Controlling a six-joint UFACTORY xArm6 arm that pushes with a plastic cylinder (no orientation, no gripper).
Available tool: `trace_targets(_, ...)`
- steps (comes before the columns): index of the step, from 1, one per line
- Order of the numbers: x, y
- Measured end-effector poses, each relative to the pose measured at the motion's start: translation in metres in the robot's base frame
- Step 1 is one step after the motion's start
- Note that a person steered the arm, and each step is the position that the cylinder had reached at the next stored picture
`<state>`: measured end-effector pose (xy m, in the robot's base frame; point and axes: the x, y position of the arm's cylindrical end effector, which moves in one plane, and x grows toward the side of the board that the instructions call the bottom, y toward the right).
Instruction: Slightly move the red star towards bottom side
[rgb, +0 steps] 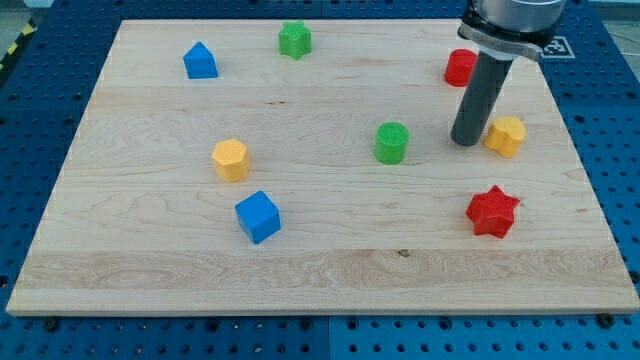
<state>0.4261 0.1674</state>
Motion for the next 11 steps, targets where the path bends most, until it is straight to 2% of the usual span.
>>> trace_targets(4,0.050,-0.012)
trace_targets(6,0.058,-0.027)
trace_targets(8,0.088,-0.026)
trace_targets(10,0.088,-0.020)
trace_targets(11,0.088,0.001)
